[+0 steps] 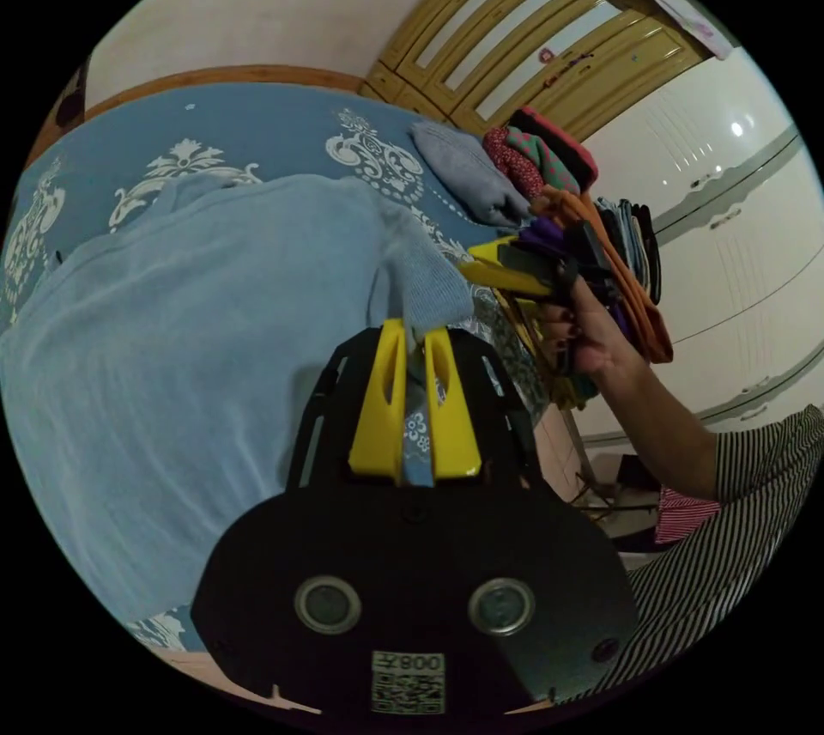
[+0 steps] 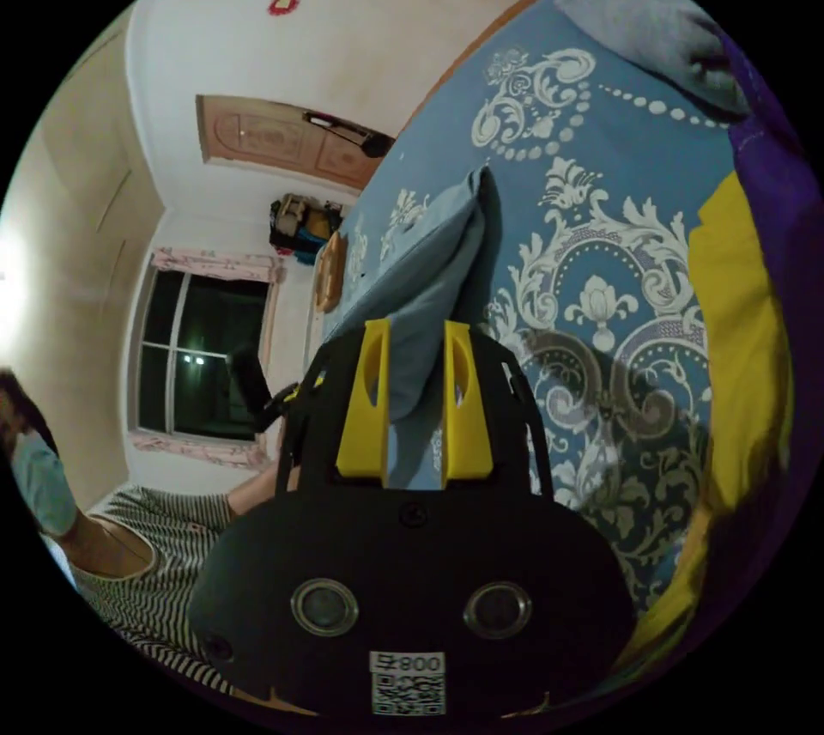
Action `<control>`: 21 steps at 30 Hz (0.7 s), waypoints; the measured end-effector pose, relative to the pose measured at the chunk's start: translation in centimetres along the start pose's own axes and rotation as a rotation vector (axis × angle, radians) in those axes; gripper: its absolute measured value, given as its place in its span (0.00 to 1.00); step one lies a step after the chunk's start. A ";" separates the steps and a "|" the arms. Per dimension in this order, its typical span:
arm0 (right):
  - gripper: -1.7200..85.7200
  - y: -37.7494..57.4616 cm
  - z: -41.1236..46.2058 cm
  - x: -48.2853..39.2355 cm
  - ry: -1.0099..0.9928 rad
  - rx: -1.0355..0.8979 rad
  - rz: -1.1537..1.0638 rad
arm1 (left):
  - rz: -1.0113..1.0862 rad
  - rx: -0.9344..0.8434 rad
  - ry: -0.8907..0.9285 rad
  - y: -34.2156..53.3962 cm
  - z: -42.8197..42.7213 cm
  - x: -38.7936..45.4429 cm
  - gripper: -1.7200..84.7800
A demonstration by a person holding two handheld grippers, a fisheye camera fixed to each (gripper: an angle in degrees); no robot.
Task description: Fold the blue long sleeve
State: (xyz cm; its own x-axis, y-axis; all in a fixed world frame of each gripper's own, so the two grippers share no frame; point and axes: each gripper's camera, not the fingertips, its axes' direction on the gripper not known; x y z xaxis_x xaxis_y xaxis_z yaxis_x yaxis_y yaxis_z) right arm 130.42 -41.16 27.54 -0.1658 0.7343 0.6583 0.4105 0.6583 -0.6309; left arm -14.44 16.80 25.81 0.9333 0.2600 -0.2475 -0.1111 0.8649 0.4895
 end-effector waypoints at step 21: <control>0.13 -12.9 10.2 8.3 0.060 -0.055 0.190 | 0.047 -0.046 0.042 4.8 4.9 3.2 0.06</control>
State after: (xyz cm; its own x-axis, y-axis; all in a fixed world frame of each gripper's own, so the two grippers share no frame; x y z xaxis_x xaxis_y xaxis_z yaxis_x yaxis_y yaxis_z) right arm 114.56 -41.85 36.97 -0.0277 0.8320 0.5541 0.4776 0.4979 -0.7238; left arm -10.28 19.67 31.43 0.9116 0.3180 -0.2604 -0.1712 0.8698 0.4628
